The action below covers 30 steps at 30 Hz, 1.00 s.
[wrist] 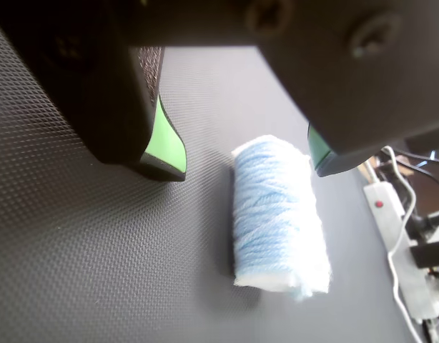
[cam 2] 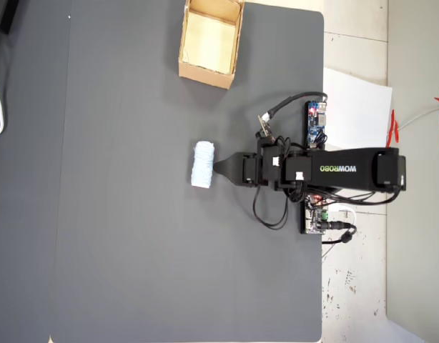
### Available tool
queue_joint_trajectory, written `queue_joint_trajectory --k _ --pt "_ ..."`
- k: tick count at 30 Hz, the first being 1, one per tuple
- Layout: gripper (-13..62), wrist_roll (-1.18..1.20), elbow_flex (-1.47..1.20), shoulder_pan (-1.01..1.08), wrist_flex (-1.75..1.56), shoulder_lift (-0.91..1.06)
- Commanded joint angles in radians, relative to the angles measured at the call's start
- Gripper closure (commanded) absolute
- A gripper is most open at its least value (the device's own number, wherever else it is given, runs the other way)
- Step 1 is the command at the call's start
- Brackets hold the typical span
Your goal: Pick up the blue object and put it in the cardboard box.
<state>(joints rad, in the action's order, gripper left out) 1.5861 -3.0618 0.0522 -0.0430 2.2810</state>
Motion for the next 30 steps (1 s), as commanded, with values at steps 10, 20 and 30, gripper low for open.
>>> queue_joint_trajectory --k 10,20,30 --pt "15.7 0.020 0.279 -0.003 0.459 0.035" --pt "15.7 0.012 0.561 -0.003 0.657 -0.115" --pt "15.7 0.005 0.699 0.011 0.713 -0.342"
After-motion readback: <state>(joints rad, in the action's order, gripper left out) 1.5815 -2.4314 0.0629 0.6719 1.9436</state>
